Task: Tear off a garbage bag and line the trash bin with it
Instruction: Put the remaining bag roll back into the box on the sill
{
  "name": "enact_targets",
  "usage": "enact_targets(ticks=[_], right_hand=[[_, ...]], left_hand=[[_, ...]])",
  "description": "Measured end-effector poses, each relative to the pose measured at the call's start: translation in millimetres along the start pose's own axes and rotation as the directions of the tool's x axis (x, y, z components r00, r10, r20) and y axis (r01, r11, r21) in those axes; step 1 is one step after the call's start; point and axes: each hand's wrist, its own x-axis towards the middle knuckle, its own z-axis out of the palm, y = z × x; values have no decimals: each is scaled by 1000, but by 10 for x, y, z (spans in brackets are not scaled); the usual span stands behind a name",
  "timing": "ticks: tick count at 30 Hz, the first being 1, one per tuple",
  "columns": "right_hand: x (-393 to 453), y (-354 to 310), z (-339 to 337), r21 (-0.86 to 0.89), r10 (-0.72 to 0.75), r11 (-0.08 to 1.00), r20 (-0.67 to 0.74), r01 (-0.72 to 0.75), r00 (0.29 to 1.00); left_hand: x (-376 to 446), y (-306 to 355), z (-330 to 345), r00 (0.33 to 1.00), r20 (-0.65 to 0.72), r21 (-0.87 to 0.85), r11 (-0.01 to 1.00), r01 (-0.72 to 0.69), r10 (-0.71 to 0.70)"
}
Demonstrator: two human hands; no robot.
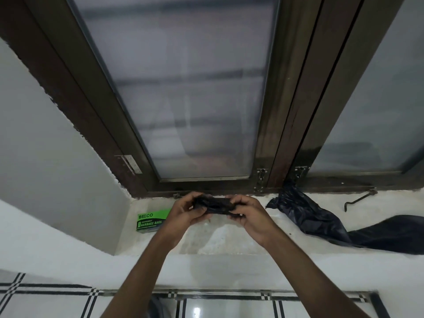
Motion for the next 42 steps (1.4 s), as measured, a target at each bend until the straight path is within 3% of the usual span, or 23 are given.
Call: enact_targets(ticks=[4,6,8,10,14,17,19,21,26,35,42], right_hand=[[43,12,38,80,-18,997,-4,18,1000],[60,34,56,-67,-43,997,10,43,999],[87,91,82,-268,-106,958,-5,101,994],[110,133,124,-361,-151,924,-41,126,988],[144,148,138,-404,-191,903,-76,145,979],[184,175,104,-475,-217,869,-114,139,969],[205,188,106,-516,-234,847,-138,132,962],[220,197,135,-540,-237,832,-142,125,961],[212,202,162,-607,-271,784,-145,131,952],[217,230,85,-574,-304,806,-193,144,933],[230,293,88,-501,-241,851,-110,156,964]], left_hand=[[-8,1,-103,998,20,-145,988,58,-55],[-17,6,-115,996,-21,-132,988,82,-86],[-24,-5,-100,994,-101,71,996,53,-46],[-24,-28,-119,987,-150,321,947,-10,61],[-19,-122,-386,947,-108,725,676,-134,304],[-46,-205,-591,886,-72,915,383,-124,458],[-35,-259,-662,896,-38,962,260,-88,443],[-29,-279,-666,912,-19,978,199,-69,410],[-34,-272,-593,914,51,985,131,-113,402],[4,-344,-684,956,91,991,66,-114,280],[9,-292,-667,980,104,990,73,-118,169]])
